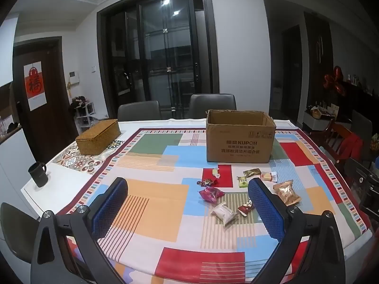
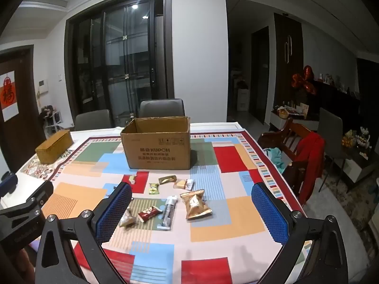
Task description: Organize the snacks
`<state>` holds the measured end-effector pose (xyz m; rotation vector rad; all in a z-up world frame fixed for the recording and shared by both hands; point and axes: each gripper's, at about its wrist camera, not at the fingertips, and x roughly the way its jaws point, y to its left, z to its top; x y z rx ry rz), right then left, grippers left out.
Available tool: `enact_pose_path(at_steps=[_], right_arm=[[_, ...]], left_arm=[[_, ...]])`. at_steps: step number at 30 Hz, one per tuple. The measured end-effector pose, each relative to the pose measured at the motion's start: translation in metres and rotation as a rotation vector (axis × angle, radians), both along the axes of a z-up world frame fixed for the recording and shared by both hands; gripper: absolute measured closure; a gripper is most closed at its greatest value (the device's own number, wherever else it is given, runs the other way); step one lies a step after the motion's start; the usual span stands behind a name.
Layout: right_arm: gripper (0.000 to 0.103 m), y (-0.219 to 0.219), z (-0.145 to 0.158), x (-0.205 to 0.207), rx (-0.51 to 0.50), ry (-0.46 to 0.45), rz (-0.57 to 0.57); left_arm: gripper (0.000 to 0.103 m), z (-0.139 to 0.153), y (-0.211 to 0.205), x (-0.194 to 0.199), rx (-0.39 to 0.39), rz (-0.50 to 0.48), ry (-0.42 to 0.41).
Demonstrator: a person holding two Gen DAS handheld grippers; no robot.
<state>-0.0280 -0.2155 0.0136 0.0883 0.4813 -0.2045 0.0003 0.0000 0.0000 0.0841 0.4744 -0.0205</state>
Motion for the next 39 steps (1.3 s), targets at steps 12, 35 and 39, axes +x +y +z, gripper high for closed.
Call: enact_pose_path(at_steps=[12, 35, 39], right_arm=[[0.001, 0.0009, 0.0, 0.0, -0.002, 0.008, -0.002], [0.001, -0.001, 0.0, -0.0005, 0.001, 0.008, -0.002], [0.001, -0.0012, -0.0003, -0.0003, 0.001, 0.008, -0.001]], left_arm=[[0.0, 0.0, -0.0001, -0.0001, -0.005, -0.002, 0.0], [0.0, 0.0004, -0.0066, -0.003, -0.009, -0.017, 0.003], [0.0, 0.0, -0.0067, -0.0031, -0.009, -0.016, 0.003]])
